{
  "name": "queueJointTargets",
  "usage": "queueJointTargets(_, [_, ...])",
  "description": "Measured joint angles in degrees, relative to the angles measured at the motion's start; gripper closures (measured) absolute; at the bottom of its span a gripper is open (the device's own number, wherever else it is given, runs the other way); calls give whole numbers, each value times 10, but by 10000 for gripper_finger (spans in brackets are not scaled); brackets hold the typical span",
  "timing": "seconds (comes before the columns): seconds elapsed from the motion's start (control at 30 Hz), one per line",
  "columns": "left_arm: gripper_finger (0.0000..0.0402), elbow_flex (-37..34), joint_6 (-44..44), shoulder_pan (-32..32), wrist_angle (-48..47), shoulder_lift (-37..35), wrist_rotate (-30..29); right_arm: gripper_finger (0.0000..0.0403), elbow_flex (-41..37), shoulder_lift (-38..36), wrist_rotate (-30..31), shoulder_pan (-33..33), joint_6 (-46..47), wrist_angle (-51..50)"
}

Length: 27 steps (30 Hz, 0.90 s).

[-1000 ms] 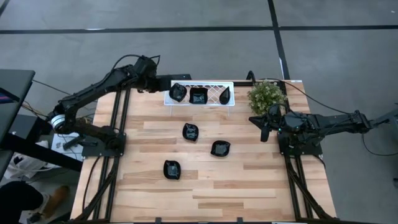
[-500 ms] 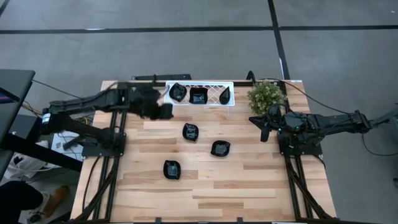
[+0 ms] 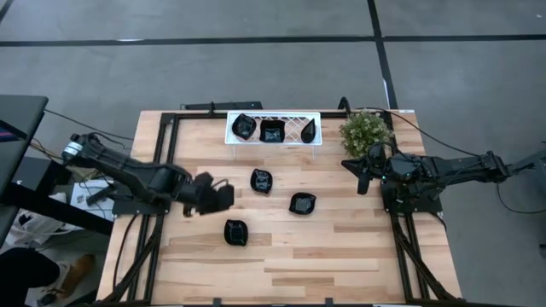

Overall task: Pick & Place Mini shaped plates
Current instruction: Stack the leaf-shaped plate on top of the leaf-shaped plate on the shelf

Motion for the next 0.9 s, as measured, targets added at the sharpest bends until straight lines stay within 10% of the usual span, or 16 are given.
queueJointTargets(0.23, [302, -56, -127, -63, 27, 0, 0, 381, 0, 0, 0, 0, 0, 0])
queueJointTargets(0.9, [302, -94, -135, -65, 241, 143, 1, 381, 0, 0, 0, 0, 0, 0])
